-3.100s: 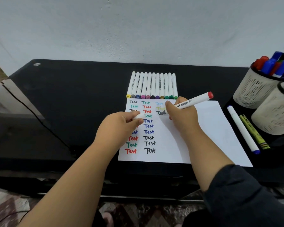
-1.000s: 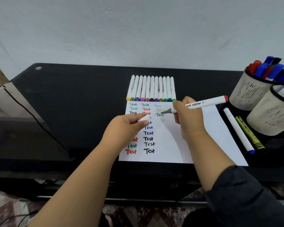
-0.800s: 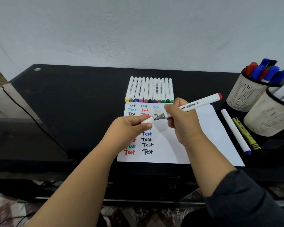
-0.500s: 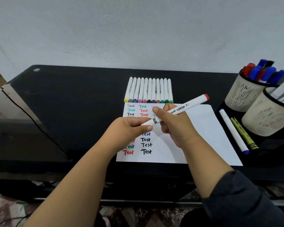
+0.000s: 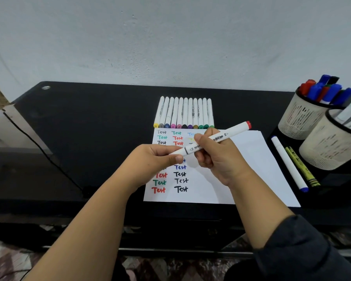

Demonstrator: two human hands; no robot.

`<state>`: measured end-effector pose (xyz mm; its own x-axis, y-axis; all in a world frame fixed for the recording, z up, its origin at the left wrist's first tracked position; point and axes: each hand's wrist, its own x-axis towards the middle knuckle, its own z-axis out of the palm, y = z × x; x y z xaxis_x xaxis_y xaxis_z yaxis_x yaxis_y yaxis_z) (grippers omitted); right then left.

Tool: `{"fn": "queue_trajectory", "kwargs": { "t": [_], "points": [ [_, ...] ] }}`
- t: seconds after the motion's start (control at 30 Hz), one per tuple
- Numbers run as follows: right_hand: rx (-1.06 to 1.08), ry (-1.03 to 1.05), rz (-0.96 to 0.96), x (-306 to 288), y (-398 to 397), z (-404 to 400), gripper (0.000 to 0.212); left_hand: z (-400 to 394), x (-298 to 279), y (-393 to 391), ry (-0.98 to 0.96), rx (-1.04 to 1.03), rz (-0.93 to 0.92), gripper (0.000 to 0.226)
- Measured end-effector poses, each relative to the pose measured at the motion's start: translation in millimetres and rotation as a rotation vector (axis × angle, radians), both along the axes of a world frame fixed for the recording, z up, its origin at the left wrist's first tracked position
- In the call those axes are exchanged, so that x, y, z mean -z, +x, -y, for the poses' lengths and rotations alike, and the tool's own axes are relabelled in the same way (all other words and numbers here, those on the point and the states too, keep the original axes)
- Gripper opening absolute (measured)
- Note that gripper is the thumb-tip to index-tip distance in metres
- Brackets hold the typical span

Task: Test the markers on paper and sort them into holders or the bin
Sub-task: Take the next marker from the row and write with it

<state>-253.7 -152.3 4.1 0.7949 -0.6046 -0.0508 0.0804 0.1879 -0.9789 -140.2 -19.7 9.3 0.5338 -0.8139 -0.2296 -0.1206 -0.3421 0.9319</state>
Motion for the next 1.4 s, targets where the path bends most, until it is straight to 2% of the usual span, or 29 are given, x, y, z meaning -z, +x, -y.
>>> {"fn": "queue_trajectory", "kwargs": {
  "t": [0.1, 0.23, 0.3, 0.6, 0.77, 0.87, 1.0, 1.1, 1.17, 1.27, 1.4],
  "points": [
    [-0.028, 0.025, 0.014, -1, -1, 0, 0.035, 0, 1, -1, -0.004, -0.001, -0.035, 0.023],
    [-0.057, 0.082, 0.014, 0, 0, -2, 0.037, 2, 3, -4, -0.010, -0.041, -0.051, 0.009],
    [-0.055, 0.099, 0.002, 1, 1, -4, 0.038, 3, 5, -5, -0.009, -0.054, -0.038, 0.011],
    [0.053, -0.038, -0.084, 7, 4, -5, 0.026, 5, 6, 0, 0.068, -0.136, 0.161, 0.025],
    [0.126, 0.050, -0.006, 4, -12, 13, 0.021, 5, 10, 5, 0.098, -0.140, 0.294, 0.030],
    [0.156, -0.191, -0.154, 2, -23, 19, 0.017, 6, 13, 5, 0.118, -0.136, 0.392, 0.031],
    [0.151, -0.737, -0.420, -4, -34, 23, 0.022, 9, 14, 5, 0.182, -0.062, 0.562, 0.031],
    [0.052, -1.047, -0.464, -5, -37, 26, 0.016, 13, 11, 2, 0.199, -0.028, 0.601, 0.033],
    [0.017, -1.218, -0.439, -4, -38, 26, 0.012, 15, 15, -3, 0.113, -0.071, 0.607, 0.033],
    [0.071, -1.307, -0.489, -9, -44, 24, 0.012, 19, 21, -11, -0.018, -0.151, 0.554, 0.039],
    [0.164, -1.277, -0.727, -11, -60, 29, 0.019, 31, 25, -20, 0.136, -0.090, 0.639, 0.058]
  ]
}}
